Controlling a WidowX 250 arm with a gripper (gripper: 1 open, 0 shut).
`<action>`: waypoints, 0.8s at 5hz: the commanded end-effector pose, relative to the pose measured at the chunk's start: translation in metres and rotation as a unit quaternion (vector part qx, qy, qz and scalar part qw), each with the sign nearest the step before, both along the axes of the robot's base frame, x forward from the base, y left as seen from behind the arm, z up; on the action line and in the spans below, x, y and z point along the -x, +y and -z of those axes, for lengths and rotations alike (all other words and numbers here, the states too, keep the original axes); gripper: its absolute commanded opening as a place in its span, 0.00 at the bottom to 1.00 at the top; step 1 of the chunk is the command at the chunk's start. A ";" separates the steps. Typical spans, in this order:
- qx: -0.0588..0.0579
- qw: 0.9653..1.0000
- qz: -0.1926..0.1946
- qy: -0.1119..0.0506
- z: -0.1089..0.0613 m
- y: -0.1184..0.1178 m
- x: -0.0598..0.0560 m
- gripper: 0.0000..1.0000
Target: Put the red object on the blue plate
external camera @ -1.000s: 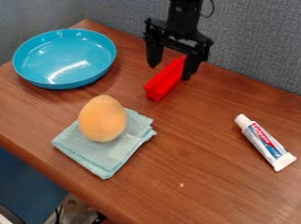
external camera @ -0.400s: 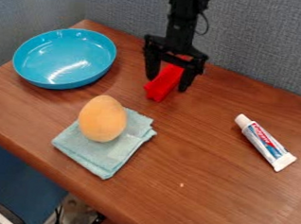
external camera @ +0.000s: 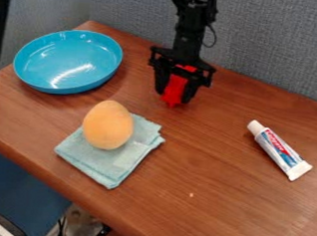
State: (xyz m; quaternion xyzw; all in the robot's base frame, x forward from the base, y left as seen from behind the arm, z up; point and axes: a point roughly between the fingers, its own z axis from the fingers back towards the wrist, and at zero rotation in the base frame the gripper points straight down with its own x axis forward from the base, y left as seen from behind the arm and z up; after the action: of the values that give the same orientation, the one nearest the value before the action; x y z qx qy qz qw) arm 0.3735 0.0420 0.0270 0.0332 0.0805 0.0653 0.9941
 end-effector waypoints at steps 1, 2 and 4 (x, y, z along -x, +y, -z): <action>-0.007 1.000 0.002 -0.025 -0.016 0.006 -0.006 0.00; -0.005 1.000 0.005 -0.029 -0.023 0.004 -0.005 0.00; -0.003 0.999 0.012 -0.037 -0.037 -0.001 -0.002 0.00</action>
State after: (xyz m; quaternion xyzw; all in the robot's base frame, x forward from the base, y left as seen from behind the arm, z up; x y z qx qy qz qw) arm 0.3694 0.0417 0.0302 0.0325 0.0877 0.0564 0.9940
